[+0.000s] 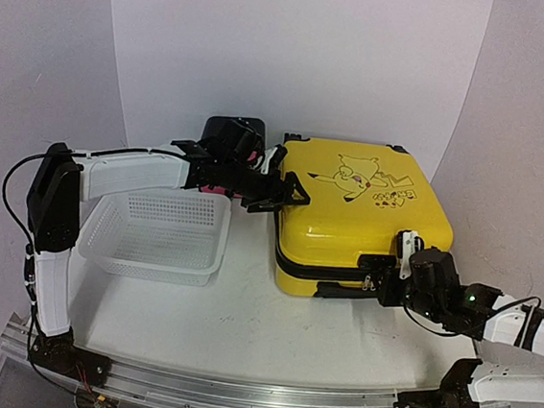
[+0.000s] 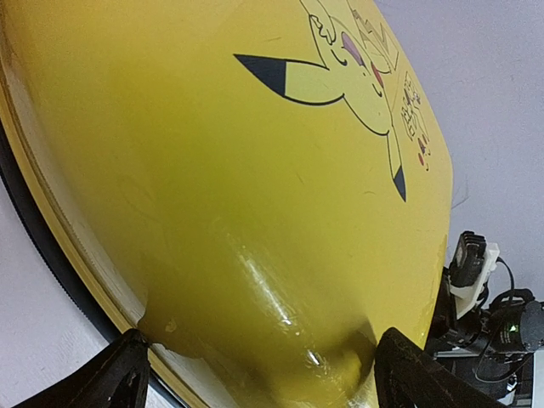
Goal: Open, take out, and arrange the luggage
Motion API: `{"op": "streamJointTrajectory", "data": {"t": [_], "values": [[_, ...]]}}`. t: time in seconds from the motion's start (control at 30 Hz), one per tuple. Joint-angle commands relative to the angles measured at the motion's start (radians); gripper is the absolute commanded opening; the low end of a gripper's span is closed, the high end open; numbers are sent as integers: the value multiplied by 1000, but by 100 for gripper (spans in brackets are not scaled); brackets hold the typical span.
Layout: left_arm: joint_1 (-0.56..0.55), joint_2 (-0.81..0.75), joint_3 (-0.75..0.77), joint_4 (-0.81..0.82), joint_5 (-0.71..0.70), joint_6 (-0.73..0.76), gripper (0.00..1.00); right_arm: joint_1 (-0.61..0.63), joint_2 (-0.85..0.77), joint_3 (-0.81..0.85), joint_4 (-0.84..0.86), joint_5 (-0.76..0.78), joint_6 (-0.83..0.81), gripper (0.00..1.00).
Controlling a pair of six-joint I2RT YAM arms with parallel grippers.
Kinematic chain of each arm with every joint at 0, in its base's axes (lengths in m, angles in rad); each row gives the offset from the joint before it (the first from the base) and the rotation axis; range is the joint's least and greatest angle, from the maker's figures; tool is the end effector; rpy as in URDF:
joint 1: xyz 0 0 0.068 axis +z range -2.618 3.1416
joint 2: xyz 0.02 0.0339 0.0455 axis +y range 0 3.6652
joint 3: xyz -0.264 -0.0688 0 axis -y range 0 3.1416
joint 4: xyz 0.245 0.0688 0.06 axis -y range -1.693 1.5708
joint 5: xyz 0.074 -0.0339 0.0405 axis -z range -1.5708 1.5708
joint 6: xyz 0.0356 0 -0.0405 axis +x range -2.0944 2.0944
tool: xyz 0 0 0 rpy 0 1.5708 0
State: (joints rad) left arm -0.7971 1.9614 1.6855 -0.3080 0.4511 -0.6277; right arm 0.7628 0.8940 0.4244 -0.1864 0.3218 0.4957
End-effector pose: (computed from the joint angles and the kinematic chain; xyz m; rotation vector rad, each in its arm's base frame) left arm 0.3111 -0.3407 0.2901 0.4926 2.3400 -1.2465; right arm 0.1420 0.1202 0.1962 -0.1189 2.2064 0.3490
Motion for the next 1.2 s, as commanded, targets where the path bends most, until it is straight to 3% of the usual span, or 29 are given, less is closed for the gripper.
{"op": "streamJointTrajectory", "data": {"t": [0.0,0.1,0.5,0.8,0.97,1.17], "values": [[-32,-25,-22,29,42,28,92,-2,55,11,18,-28,-49,31],[-32,-28,-26,29,42,29,92,-2,76,-3,78,-62,-63,28],[-33,-57,-60,29,31,22,92,-1,73,-110,272,74,-85,29],[-38,-113,-141,29,-34,27,91,-1,133,-72,327,72,-152,27],[-45,-164,-198,23,-89,34,91,-1,123,-54,314,99,-131,17],[-67,-172,-222,20,-152,27,98,-2,132,-16,242,183,-75,2]]}}
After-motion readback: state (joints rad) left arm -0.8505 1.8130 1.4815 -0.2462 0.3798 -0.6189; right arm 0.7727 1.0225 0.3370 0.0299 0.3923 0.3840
